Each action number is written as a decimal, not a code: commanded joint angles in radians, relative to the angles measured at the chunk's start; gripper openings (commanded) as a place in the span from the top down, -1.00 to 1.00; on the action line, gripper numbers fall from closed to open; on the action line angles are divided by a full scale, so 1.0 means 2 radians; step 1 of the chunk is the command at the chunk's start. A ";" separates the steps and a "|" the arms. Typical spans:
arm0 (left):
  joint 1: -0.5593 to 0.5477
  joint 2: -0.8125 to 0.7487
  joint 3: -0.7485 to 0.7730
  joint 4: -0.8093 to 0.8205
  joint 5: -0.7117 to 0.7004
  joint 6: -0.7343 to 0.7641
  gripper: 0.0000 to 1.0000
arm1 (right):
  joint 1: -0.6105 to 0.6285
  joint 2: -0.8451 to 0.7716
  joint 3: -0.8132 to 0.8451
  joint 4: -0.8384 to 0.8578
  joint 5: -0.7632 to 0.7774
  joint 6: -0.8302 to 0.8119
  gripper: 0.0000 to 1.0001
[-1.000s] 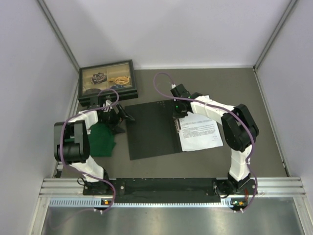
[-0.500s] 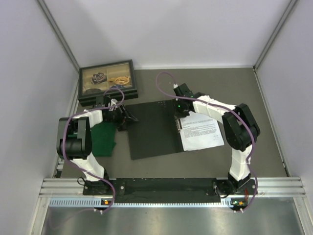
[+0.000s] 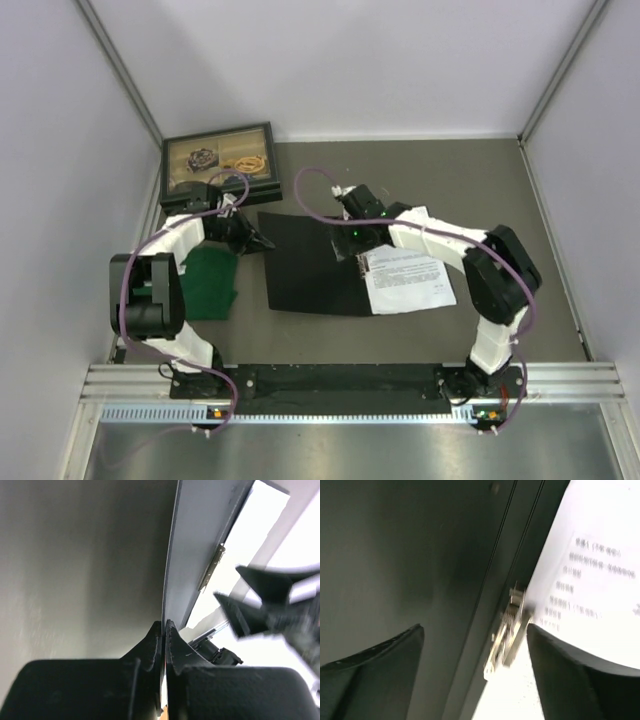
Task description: Put the files into the folder
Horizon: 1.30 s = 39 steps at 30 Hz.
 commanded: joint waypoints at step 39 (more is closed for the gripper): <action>-0.001 -0.243 0.114 -0.163 -0.312 0.078 -0.89 | 0.220 -0.275 -0.243 0.099 0.315 0.212 1.00</action>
